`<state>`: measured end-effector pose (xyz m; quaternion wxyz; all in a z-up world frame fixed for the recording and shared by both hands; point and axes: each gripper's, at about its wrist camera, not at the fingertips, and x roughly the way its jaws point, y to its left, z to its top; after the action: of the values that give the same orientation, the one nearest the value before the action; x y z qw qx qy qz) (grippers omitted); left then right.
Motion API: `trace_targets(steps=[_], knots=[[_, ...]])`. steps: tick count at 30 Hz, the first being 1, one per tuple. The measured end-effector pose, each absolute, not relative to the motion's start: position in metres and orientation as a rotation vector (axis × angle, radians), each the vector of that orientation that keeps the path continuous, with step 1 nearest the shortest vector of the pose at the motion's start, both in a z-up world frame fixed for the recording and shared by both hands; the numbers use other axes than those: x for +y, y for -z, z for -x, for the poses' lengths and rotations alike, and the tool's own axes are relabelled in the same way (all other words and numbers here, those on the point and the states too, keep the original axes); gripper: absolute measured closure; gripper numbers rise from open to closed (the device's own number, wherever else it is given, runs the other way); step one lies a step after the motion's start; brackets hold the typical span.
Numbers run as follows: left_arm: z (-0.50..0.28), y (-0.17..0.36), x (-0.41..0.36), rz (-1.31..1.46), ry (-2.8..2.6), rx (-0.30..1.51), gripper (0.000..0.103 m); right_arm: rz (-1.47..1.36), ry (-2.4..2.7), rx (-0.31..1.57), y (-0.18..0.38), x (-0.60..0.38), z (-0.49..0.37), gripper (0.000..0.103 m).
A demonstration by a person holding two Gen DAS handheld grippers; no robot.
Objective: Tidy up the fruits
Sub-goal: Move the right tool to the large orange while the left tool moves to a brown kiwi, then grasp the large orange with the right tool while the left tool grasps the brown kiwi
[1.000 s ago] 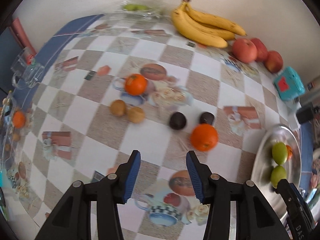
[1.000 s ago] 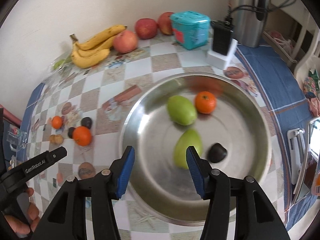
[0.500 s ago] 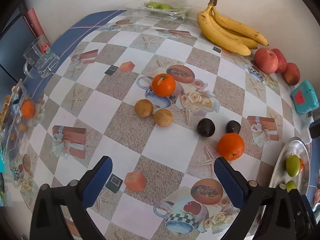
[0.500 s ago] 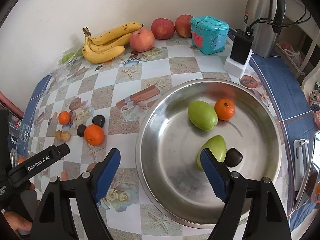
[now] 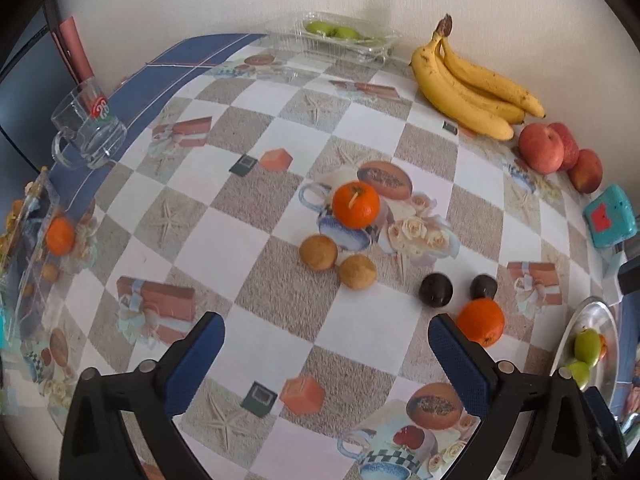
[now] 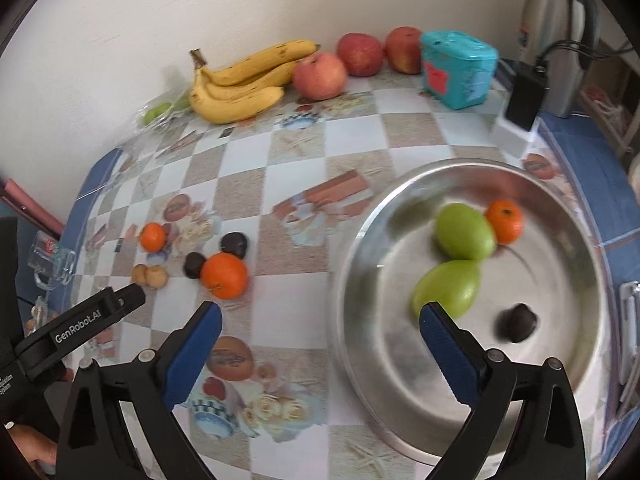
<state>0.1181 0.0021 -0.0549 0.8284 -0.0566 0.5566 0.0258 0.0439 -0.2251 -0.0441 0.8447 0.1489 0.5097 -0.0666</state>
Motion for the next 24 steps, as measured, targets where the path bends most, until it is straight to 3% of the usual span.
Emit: trace_targets(steps=[11, 20, 24], knots=[[-0.148, 0.039, 0.029, 0.188, 0.079, 1.141, 0.0, -0.26, 0.053, 1.008, 0.039, -0.182, -0.068, 0.004], [-0.171, 0.069, 0.049, 0.223, 0.048, 1.211, 0.001, -0.256, 0.038, 1.06, 0.068, -0.16, -0.092, 0.004], [-0.176, 0.087, 0.048, 0.285, 0.073, 1.262, 0.014, -0.255, 0.061, 1.087, 0.083, -0.159, -0.098, 0.004]])
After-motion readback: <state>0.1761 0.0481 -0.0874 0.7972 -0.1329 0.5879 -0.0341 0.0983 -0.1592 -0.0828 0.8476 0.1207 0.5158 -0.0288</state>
